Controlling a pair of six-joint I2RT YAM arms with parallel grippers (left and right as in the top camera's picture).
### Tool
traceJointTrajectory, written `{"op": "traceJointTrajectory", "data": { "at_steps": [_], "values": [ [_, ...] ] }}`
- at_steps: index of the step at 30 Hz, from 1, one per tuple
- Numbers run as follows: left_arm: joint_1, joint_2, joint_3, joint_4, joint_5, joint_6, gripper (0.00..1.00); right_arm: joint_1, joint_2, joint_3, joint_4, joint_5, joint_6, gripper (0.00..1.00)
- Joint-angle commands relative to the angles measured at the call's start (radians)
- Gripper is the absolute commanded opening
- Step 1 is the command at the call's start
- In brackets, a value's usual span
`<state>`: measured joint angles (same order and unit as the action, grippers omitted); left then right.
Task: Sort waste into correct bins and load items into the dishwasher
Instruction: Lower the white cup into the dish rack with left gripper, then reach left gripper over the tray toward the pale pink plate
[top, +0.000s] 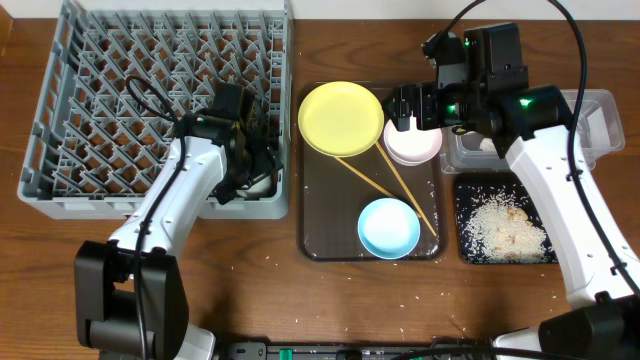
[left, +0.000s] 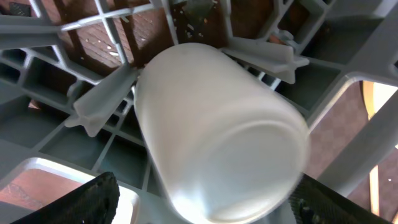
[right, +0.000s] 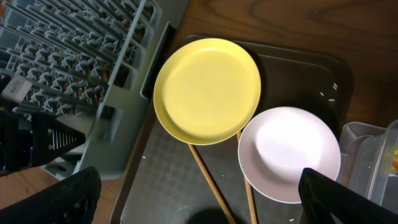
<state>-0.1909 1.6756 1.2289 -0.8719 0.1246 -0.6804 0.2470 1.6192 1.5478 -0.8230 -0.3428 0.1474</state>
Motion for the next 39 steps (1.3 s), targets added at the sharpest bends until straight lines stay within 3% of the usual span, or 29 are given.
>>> {"op": "traceJointTrajectory", "data": {
  "at_steps": [1,10,22,31,39],
  "values": [
    [-0.002,-0.011,0.041,-0.006,0.006,0.018,0.88,0.009,0.003,0.004,0.004,0.003,-0.014,0.99],
    [-0.012,-0.096,0.182,-0.013,0.109,0.173,0.88,0.006,-0.004,0.004,0.033,-0.002,-0.015,0.99],
    [-0.192,-0.157,0.227,0.01,0.128,0.178,0.82,-0.174,-0.149,0.004,0.141,-0.002,0.077,0.98],
    [-0.286,-0.039,0.475,-0.026,0.126,0.198,0.82,-0.276,-0.208,0.004,0.08,-0.005,0.056,0.99],
    [-0.364,0.143,0.511,-0.003,0.111,0.201,0.82,-0.277,-0.205,0.004,0.032,0.006,0.056,0.99]
  ]
}}
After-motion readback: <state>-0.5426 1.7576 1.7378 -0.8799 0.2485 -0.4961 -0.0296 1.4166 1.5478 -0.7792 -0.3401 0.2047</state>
